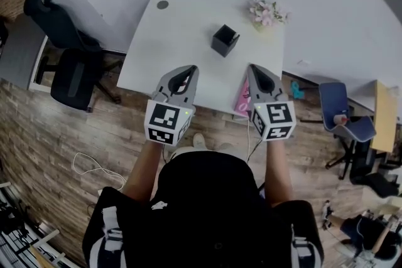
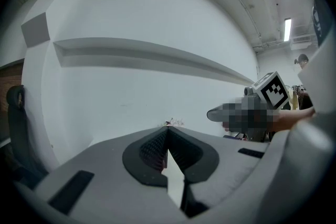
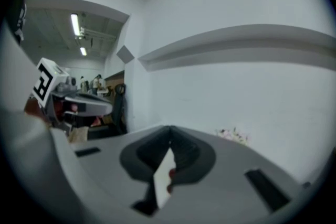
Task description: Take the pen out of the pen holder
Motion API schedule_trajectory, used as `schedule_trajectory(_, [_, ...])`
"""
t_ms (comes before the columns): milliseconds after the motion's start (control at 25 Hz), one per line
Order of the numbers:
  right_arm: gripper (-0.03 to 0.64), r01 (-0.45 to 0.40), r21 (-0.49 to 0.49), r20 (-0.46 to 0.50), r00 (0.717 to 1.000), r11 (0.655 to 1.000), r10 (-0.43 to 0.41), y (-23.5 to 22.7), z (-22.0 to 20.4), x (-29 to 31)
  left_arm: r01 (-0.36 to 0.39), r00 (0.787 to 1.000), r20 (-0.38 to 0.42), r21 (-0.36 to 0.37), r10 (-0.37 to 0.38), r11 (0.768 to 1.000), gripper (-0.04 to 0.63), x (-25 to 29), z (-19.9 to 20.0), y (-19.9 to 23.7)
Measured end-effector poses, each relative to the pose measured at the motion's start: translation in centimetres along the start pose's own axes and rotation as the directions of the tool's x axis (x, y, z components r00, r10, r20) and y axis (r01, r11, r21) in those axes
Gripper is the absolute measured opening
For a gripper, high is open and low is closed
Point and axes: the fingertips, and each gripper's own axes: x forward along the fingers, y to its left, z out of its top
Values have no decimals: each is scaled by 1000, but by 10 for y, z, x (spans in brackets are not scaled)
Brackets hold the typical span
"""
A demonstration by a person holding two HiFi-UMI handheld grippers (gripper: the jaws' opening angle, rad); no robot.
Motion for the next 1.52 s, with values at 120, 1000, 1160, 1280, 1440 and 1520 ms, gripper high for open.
schedule_trajectory(120, [34, -1, 9, -16, 1000, 1000, 1, 1, -5, 8, 2, 1000, 1, -5, -2, 1000, 20, 4, -3, 5])
schedule_trajectory(1000, [34, -96, 16, -138, 986, 995, 97, -44, -26, 96, -57, 997, -61, -69, 53, 996, 20, 73, -16, 29])
schedule_trajectory(1160, [34, -127, 0, -190, 974, 992, 125, -51, -41, 110, -75, 994, -80, -82, 69, 994, 20, 86, -21, 31])
schedule_trajectory(1280, [34, -144, -7, -228, 964, 989, 139, -58, -52, 120, -86, 993, -90, -87, 78, 992, 20, 96, -24, 32])
schedule_trajectory(1440, [35, -173, -24, -289, 944, 985, 159, -65, -67, 134, -103, 990, -107, -90, 93, 991, 20, 107, -27, 34])
schedule_trajectory(1520, [35, -186, -47, -310, 937, 981, 163, -68, -73, 142, -112, 988, -118, -92, 101, 989, 20, 112, -30, 35])
